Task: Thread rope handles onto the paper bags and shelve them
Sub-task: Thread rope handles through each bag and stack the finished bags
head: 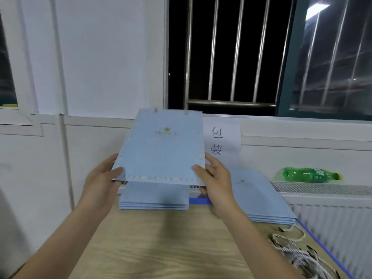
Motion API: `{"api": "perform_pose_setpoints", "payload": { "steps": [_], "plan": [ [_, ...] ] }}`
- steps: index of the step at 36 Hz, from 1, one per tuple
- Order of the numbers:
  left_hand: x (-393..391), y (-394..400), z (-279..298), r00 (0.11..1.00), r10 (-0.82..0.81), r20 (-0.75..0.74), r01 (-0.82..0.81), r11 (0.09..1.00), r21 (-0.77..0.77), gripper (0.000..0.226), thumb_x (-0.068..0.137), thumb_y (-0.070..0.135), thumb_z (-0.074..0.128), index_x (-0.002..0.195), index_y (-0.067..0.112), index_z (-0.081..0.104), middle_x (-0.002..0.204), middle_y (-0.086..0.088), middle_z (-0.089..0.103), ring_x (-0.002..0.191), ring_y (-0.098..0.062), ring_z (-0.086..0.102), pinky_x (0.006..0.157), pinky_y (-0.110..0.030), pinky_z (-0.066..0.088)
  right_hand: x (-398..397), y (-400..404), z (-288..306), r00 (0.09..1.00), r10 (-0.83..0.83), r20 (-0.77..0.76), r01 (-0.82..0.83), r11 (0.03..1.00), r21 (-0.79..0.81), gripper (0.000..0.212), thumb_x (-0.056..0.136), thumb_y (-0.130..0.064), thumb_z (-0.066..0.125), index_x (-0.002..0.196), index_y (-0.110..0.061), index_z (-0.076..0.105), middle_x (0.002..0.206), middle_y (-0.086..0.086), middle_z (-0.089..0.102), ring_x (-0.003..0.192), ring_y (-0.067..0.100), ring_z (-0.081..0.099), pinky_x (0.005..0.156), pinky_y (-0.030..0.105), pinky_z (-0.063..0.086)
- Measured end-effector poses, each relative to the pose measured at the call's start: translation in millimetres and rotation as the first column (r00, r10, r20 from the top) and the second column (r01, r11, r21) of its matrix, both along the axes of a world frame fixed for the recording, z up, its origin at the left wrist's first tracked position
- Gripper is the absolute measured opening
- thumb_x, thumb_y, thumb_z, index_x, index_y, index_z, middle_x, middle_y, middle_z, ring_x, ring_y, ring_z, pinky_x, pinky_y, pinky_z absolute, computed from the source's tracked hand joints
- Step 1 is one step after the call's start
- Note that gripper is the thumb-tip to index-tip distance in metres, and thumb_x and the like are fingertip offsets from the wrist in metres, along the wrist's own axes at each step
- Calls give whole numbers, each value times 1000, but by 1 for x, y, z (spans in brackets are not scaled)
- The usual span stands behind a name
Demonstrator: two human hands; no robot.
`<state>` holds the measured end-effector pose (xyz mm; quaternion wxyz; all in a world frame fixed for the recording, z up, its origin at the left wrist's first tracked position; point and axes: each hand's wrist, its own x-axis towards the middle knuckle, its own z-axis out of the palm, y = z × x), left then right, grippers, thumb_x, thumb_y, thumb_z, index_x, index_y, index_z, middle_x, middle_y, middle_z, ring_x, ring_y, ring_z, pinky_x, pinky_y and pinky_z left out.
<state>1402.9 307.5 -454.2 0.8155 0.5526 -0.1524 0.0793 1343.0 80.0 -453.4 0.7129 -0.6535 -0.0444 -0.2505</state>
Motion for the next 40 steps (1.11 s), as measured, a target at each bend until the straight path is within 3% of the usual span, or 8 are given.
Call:
{"api": "perform_pose_setpoints", "payload": {
  "steps": [4, 8, 14, 18, 23, 27, 30, 40],
  "plan": [
    [32, -16, -6, 981, 176, 86, -184, 979, 86, 46, 89, -11, 41, 103, 25, 66, 94, 15, 71, 87, -4, 67, 77, -26, 50, 40, 6, -18, 983, -143, 118, 157, 981, -116, 44, 91, -10, 60, 121, -41, 51, 92, -5, 72, 93, 26, 64, 73, 36, 57],
    [69, -22, -40, 931, 342, 127, -364, 861, 355, 44, 94, -1, 45, 132, 19, 53, 126, 6, 60, 120, -17, 53, 100, -36, 42, 74, 5, -56, 971, -229, 67, 239, 937, -254, 46, 94, -14, 56, 133, -34, 46, 107, 6, 67, 90, 27, 62, 80, 27, 50],
    [88, -20, -103, 959, 211, 188, -281, 632, 723, 43, 96, 14, 52, 137, 11, 44, 127, 0, 56, 108, -14, 51, 74, -15, 32, 100, -5, -108, 912, -287, -292, 36, 767, -641, 76, 93, -52, 46, 152, -25, 6, 152, -2, 24, 141, 21, 22, 109, 34, 25],
    [88, -8, -106, 989, 145, 27, -128, 758, 639, 68, 88, 10, 65, 146, 18, 30, 145, 15, 25, 135, -1, 23, 104, -18, 21, 107, -9, -108, 952, -65, -300, -127, 808, -575, 100, 79, -51, 68, 149, -37, -2, 141, -24, 23, 131, 2, 20, 110, 33, 21],
    [87, -7, -108, 985, 124, 119, -172, 714, 678, 56, 85, 15, 68, 127, 38, 38, 119, 31, 40, 98, 32, 38, 77, 8, 31, 110, -13, -117, 968, -40, -246, -96, 852, -515, 103, 60, -60, 79, 141, -43, 16, 130, -27, 44, 124, 3, 43, 102, 26, 38],
    [88, -2, -109, 983, 120, 137, -182, 704, 687, 70, 76, 39, 75, 133, 42, 34, 126, 29, 41, 116, 7, 41, 93, -6, 35, 109, -13, -118, 975, -43, -216, -90, 819, -567, 82, 66, -58, 76, 131, -45, 27, 128, -28, 47, 120, 0, 47, 99, 26, 43],
    [88, -2, -111, 980, 126, 155, -199, 572, 795, 91, 74, 39, 77, 146, 29, 23, 137, 22, 27, 129, -2, 30, 106, -23, 27, 107, -10, -119, 976, -33, -217, -115, 765, -633, 104, 63, -63, 74, 144, -41, 14, 141, -21, 40, 128, 3, 41, 105, 33, 40],
    [93, -6, -114, 963, 163, 215, -267, 452, 851, 94, 76, 40, 74, 150, 18, 21, 148, 0, 32, 136, -16, 31, 104, -25, 28, 112, -11, -123, 955, -90, -281, -134, 715, -686, 112, 75, -59, 67, 149, -32, -11, 157, -12, 19, 140, 12, 27, 114, 38, 30]
  ]
}}
